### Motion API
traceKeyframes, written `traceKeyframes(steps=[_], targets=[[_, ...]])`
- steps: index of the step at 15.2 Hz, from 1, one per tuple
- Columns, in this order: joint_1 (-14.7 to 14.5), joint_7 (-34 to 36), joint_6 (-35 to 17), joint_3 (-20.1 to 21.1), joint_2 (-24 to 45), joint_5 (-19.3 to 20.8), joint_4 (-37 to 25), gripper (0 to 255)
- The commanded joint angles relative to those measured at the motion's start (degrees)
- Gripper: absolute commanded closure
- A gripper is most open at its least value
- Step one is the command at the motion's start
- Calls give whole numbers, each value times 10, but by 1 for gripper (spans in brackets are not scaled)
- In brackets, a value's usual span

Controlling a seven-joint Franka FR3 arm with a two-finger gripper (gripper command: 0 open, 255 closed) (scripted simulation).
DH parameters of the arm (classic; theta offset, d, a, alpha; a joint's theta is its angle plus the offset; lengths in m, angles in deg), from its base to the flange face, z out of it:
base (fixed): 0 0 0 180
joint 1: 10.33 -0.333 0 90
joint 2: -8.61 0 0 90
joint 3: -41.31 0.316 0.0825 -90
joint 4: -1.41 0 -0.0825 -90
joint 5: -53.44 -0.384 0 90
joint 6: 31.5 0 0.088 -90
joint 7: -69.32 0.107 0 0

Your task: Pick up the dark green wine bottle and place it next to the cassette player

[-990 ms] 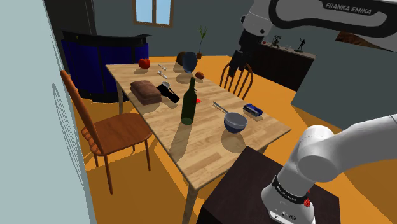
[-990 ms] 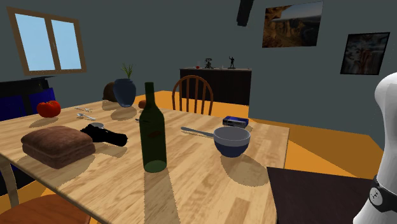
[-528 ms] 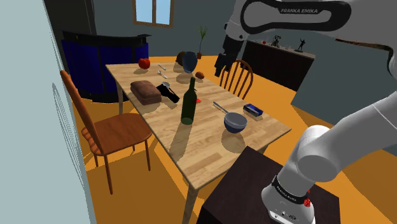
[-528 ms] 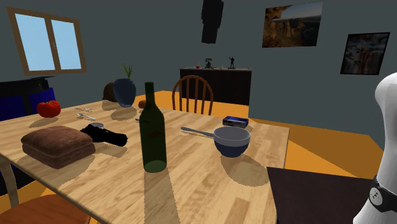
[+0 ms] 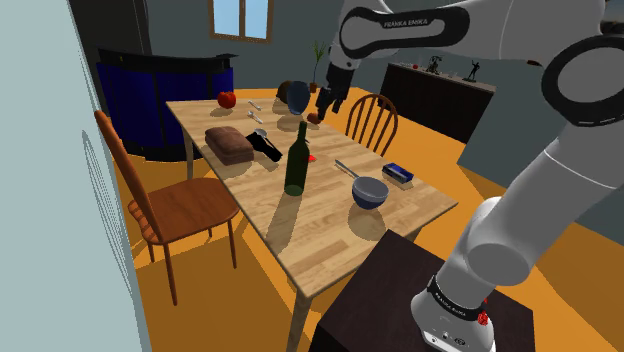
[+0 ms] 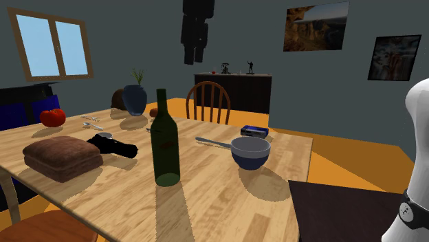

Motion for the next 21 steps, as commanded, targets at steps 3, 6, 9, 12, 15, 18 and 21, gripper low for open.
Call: traceKeyframes(steps=[3, 6, 9, 12, 15, 18, 21], targets=[[6, -31, -12, -13, 92, -21, -73, 0], [14, -52, -9, -18, 164, -39, -140, 0], [25, -72, 1, -20, 239, -58, -219, 0], [31, -79, 1, -19, 272, -65, -249, 0], [31, -80, -20, -18, 277, -66, -233, 0], [32, -81, -44, -18, 285, -68, -217, 0], [32, -81, -44, -18, 285, -68, -217, 0]])
